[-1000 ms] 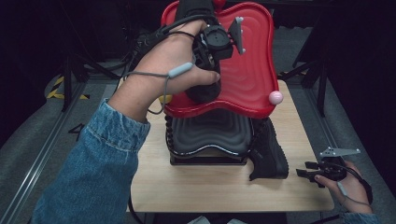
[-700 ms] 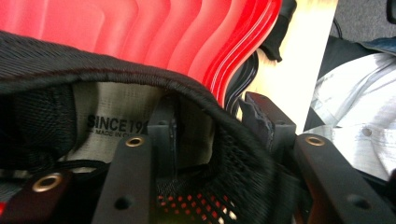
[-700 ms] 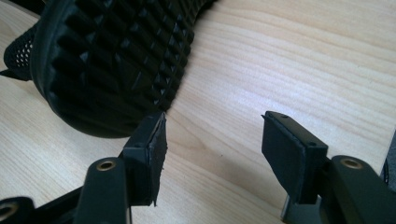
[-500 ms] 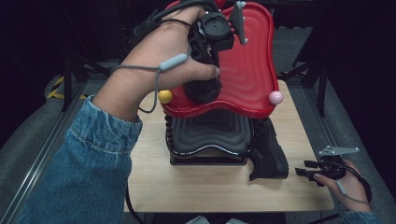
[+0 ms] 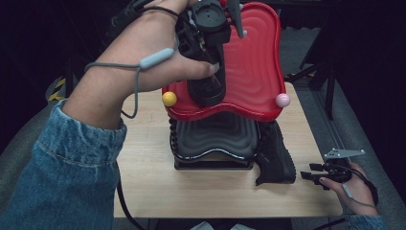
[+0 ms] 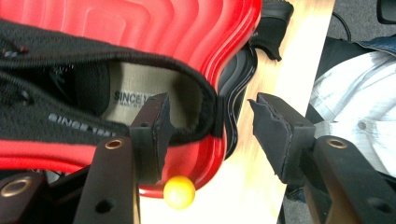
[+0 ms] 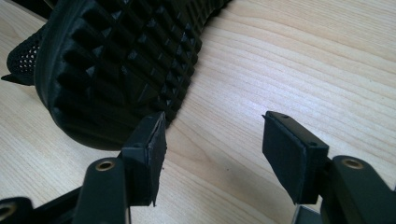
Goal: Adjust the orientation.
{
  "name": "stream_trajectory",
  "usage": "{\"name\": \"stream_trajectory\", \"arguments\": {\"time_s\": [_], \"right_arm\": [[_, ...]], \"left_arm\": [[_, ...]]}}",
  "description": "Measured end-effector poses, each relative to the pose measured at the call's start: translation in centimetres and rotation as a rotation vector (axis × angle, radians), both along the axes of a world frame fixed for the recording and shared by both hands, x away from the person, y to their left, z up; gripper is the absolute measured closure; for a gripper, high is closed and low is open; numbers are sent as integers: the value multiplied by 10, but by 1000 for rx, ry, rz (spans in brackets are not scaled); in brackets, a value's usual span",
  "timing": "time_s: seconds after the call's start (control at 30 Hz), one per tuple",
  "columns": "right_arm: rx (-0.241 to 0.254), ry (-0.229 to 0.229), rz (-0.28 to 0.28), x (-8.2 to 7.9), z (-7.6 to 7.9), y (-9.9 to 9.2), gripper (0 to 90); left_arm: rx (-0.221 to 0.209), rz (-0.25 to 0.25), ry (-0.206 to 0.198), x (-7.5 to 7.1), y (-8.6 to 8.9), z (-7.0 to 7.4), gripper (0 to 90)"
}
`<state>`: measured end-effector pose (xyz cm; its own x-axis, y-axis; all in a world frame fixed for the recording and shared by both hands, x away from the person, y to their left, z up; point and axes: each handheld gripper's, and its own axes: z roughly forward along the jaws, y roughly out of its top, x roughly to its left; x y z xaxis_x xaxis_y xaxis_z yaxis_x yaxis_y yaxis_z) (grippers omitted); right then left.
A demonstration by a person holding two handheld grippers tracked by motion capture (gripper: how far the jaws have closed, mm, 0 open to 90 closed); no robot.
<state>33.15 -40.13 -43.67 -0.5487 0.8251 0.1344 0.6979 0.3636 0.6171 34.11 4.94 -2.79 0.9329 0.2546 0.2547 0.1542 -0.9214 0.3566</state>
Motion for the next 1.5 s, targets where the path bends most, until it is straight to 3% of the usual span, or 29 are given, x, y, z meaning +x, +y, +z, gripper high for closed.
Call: {"name": "stream_trajectory", "arguments": {"time_s": [0.13,0.2,0.4,0.97,1.17,1.3,1.5], "right_arm": [[-1,0,7,3,1,2,406],[1,2,10,5,1,4,406],[-16,-14,47,13,-1,11,406],[-32,-51,119,23,-2,20,483],[-37,-28,106,24,-1,19,490],[-41,-27,104,24,-1,19,489],[-48,-19,111,24,-3,20,495]], "left_arm": [[-6,15,2,-3,10,0,472],[19,40,-1,-4,14,-1,461],[7,71,2,-8,31,-1,461],[13,173,43,-7,79,-21,458],[-15,185,34,-4,97,-39,441],[-30,216,76,3,110,-62,449],[-42,226,110,10,124,-86,452]]}}
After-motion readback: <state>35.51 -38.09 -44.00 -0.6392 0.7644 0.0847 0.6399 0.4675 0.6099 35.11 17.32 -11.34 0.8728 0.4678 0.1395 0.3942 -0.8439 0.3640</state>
